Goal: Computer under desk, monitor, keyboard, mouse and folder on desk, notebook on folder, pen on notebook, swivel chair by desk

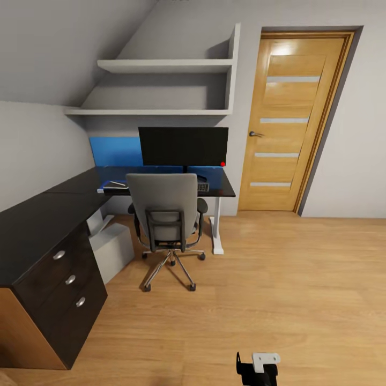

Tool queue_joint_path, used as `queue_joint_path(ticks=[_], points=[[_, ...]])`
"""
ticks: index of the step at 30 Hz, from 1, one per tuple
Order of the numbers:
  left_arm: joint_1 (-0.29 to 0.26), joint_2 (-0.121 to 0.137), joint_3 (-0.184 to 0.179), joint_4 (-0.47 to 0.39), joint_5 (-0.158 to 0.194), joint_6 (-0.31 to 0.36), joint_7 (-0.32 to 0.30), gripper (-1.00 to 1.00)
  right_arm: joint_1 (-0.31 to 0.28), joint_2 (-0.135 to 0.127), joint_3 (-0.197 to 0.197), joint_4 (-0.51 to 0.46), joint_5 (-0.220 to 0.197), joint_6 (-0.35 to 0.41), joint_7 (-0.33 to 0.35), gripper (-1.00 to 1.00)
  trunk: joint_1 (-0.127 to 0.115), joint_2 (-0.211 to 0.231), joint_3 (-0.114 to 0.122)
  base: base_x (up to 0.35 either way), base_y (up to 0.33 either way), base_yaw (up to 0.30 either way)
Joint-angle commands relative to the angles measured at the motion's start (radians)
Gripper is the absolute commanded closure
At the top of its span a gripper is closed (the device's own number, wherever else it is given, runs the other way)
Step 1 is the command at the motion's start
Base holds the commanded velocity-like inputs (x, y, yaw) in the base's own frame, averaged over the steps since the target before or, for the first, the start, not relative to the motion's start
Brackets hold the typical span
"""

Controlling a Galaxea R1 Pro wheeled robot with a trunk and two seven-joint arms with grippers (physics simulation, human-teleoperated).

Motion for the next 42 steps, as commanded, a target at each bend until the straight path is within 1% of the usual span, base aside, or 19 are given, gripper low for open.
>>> queue_joint_path(ticks=[1,4,7,10,12,14,15,17,18,21,30,34,42], points=[[0.006,0.000,-0.009,0.000,0.001,-0.021,0.007,-1.00,0.001,0.000,0.008,0.003,-0.007,-0.024,-0.004,-1.00,-0.004,0.007,0.002,0.000,0.000,0.000],[0.012,0.000,-0.009,0.000,0.001,-0.039,0.007,-1.00,0.007,-0.001,0.008,0.015,-0.006,-0.061,-0.004,-1.00,-0.016,0.028,0.012,0.000,0.000,0.000],[0.016,0.000,-0.009,0.000,0.001,-0.052,0.007,-1.00,0.034,-0.005,0.008,0.032,-0.006,-0.136,-0.004,-1.00,-0.027,0.049,0.021,0.000,0.000,0.000],[0.017,0.000,-0.010,0.000,0.000,-0.056,0.006,-1.00,0.057,-0.012,0.008,0.036,-0.005,-0.182,-0.004,-1.00,-0.039,0.070,0.030,0.000,0.000,0.000],[0.018,-0.001,-0.010,0.000,0.000,-0.065,0.006,-1.00,0.080,-0.018,0.008,0.038,-0.005,-0.227,-0.004,-1.00,-0.046,0.084,0.037,0.000,0.000,0.000],[0.019,-0.002,-0.011,0.000,0.000,-0.091,0.006,-1.00,0.121,-0.027,0.008,0.039,-0.006,-0.300,-0.004,-1.00,-0.054,0.098,0.043,0.000,0.000,0.000],[0.023,-0.003,-0.011,0.000,0.000,-0.113,0.006,-1.00,0.133,-0.030,0.008,0.039,-0.006,-0.322,-0.004,-1.00,-0.058,0.105,0.046,0.000,0.000,0.000],[0.030,-0.008,-0.012,0.000,0.000,-0.132,0.006,-1.00,0.153,-0.037,0.007,0.039,-0.006,-0.372,-0.004,-1.00,-0.065,0.119,0.052,0.000,0.000,0.000],[0.036,-0.014,-0.012,0.000,-0.001,-0.146,0.006,-1.00,0.168,-0.045,0.008,0.039,-0.006,-0.414,-0.004,-1.00,-0.069,0.126,0.056,0.000,0.000,0.000],[0.043,-0.025,-0.012,0.000,-0.001,-0.160,0.006,-1.00,0.185,-0.053,0.008,0.040,-0.007,-0.456,-0.004,-1.00,-0.081,0.147,0.065,0.000,0.000,0.000],[0.047,-0.033,-0.013,0.000,-0.001,-0.165,0.006,-1.00,0.218,-0.064,0.008,0.040,-0.008,-0.463,-0.004,-1.00,-0.115,0.210,0.093,0.000,0.000,0.000],[0.047,-0.034,-0.012,0.000,-0.001,-0.165,0.007,-1.00,0.238,-0.081,0.008,0.041,-0.008,-0.463,-0.004,-1.00,-0.115,0.210,0.093,0.000,0.000,0.000],[0.047,-0.034,-0.013,0.000,0.000,-0.162,0.007,-1.00,0.248,-0.093,0.007,0.040,-0.009,-0.463,-0.003,-1.00,-0.115,0.210,0.093,0.000,0.000,0.000]])
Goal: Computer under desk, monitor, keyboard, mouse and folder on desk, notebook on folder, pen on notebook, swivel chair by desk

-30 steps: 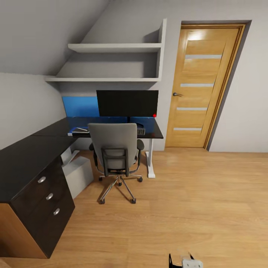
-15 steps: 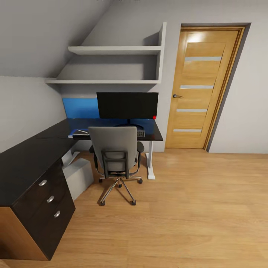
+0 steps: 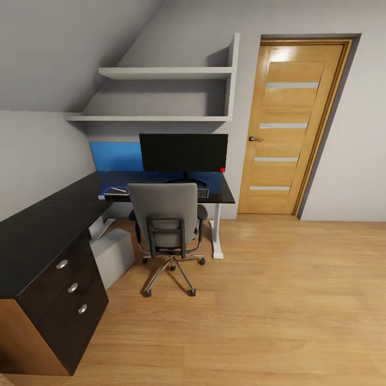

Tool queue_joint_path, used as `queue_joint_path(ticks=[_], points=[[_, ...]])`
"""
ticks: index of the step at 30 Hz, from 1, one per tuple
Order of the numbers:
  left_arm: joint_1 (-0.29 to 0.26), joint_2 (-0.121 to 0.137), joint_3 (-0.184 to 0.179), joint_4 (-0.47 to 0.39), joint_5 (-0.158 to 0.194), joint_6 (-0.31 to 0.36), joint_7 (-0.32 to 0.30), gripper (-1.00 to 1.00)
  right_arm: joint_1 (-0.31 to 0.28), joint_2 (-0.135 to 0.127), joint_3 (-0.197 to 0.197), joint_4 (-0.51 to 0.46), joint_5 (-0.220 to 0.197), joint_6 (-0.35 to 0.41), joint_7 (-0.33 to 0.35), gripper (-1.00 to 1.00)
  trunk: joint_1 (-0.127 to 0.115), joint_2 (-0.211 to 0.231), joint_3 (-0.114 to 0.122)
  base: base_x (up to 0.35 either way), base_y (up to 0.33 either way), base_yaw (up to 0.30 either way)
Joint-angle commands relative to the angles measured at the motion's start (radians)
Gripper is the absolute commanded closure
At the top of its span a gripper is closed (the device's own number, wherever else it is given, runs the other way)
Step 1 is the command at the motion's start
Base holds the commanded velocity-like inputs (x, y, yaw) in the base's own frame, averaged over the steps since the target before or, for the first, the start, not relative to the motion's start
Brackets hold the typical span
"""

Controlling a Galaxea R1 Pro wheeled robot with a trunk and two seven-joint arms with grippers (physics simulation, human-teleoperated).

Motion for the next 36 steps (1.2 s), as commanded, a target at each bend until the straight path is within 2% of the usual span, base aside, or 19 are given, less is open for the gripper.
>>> queue_joint_path(ticks=[1,19,25,28,36], points=[[-0.001,0.000,-0.009,0.000,0.002,-0.002,0.007,-1.00,-0.001,0.000,0.008,0.002,-0.006,-0.004,-0.003,-1.00,0.000,0.000,-0.001,0.000,0.000,0.000],[0.001,0.006,-0.007,0.001,0.004,0.096,0.008,-1.00,0.000,0.002,0.010,0.000,-0.004,-0.004,-0.002,-1.00,0.000,0.000,-0.001,0.000,0.000,0.000],[0.025,0.012,-0.008,0.001,0.003,0.105,0.001,-1.00,0.000,0.003,0.010,0.001,-0.004,-0.004,-0.001,-1.00,0.000,0.000,-0.001,0.000,0.000,0.000],[0.040,0.011,-0.008,0.001,0.003,0.105,-0.018,-1.00,0.000,0.002,0.010,0.000,-0.004,-0.004,-0.001,-1.00,0.000,0.000,-0.001,0.000,0.000,0.000],[0.094,0.012,-0.008,0.000,0.002,0.101,-0.131,-1.00,0.000,0.002,0.010,0.000,-0.004,-0.004,-0.001,-1.00,0.000,0.000,-0.001,0.000,0.000,0.000]])
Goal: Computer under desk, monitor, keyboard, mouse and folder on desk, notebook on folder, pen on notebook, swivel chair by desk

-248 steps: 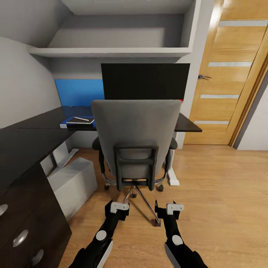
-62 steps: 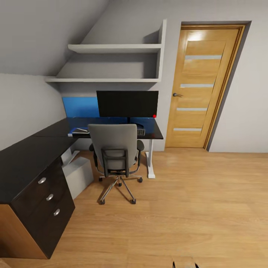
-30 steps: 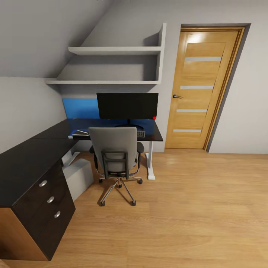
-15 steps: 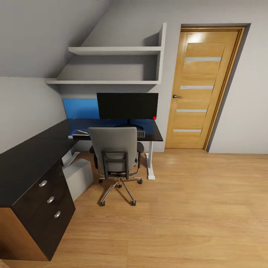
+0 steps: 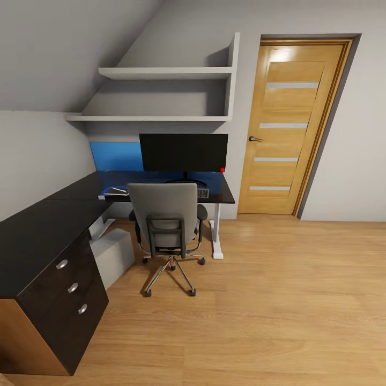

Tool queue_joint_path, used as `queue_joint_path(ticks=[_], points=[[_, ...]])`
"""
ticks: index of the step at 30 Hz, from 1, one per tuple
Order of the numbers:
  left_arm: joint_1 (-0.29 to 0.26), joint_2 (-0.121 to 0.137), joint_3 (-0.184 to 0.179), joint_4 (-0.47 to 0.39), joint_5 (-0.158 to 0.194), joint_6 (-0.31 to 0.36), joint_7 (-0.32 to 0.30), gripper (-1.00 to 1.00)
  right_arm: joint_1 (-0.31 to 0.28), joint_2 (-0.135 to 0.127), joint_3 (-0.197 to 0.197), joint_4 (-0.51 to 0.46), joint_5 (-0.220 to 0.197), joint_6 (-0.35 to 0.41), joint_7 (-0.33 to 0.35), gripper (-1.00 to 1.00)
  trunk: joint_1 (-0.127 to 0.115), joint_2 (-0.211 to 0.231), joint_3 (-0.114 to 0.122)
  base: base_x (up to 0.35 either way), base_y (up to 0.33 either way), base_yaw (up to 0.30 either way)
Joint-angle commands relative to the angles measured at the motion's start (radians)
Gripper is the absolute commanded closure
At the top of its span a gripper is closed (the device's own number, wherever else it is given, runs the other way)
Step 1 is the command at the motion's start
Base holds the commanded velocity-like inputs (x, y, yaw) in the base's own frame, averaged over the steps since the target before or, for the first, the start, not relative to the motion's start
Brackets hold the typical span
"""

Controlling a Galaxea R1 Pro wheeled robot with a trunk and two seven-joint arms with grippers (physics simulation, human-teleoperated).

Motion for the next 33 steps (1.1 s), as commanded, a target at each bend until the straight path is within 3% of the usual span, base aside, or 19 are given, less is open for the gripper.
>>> queue_joint_path(ticks=[1,15,33], points=[[0.006,0.001,-0.006,0.001,0.011,-0.003,-0.015,-1.00,-0.001,0.001,0.008,0.002,-0.007,-0.003,-0.003,-1.00,0.000,0.000,-0.001,0.000,0.000,0.000],[0.033,0.028,-0.006,0.001,0.012,0.004,-0.051,-1.00,-0.001,0.000,0.008,0.002,-0.007,-0.003,-0.003,-1.00,0.000,0.000,-0.001,0.000,0.000,0.000],[0.033,0.022,-0.006,0.000,0.011,0.010,-0.045,-1.00,-0.001,0.000,0.008,0.002,-0.007,-0.003,-0.003,-1.00,0.000,0.000,-0.001,0.000,0.000,0.000]])
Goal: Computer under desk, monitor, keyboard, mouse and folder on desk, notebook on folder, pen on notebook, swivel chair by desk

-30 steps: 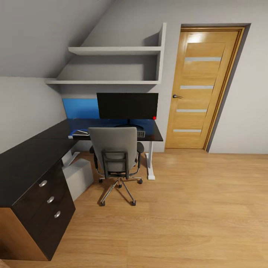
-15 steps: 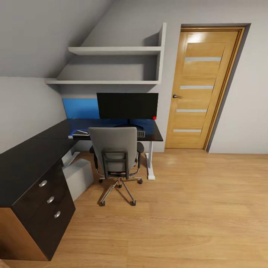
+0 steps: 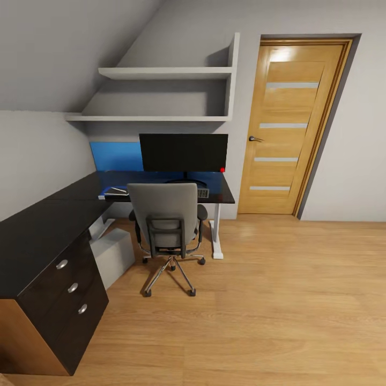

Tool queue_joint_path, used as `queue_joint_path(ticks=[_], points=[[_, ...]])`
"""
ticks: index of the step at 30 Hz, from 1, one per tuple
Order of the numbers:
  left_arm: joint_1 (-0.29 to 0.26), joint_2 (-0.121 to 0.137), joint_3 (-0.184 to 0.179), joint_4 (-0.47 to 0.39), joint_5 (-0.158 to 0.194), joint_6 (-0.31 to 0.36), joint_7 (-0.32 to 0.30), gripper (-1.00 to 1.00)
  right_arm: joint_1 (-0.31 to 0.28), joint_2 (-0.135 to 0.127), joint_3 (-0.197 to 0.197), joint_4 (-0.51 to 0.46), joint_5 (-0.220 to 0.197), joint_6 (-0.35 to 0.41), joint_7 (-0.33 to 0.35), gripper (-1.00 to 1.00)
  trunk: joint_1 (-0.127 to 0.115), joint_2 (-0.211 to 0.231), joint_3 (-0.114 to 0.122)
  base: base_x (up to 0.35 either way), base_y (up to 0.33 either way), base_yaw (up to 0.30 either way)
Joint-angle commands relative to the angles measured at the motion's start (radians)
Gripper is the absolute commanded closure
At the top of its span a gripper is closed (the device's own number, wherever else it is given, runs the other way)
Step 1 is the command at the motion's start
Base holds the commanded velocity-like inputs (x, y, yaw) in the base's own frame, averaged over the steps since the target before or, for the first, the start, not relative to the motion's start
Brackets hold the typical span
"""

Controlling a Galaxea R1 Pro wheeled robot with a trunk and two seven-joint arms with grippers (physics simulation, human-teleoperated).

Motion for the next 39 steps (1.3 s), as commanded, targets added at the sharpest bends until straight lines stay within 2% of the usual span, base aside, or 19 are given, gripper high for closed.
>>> queue_joint_path(ticks=[1,10,39], points=[[-0.001,-0.003,-0.002,0.001,0.011,-0.002,-0.009,-1.00,-0.001,0.000,0.009,0.002,-0.006,-0.003,-0.003,-1.00,0.000,0.000,-0.001,0.000,0.000,0.000],[-0.001,-0.021,-0.002,0.001,0.012,-0.001,-0.007,-1.00,-0.001,0.000,0.009,0.002,-0.006,-0.003,-0.003,-1.00,0.000,0.000,-0.001,0.000,0.000,0.000],[-0.001,-0.023,0.000,0.000,0.012,-0.001,-0.006,-1.00,-0.001,0.000,0.009,0.002,-0.006,-0.003,-0.003,-1.00,0.000,0.000,-0.001,0.000,0.000,0.000]])
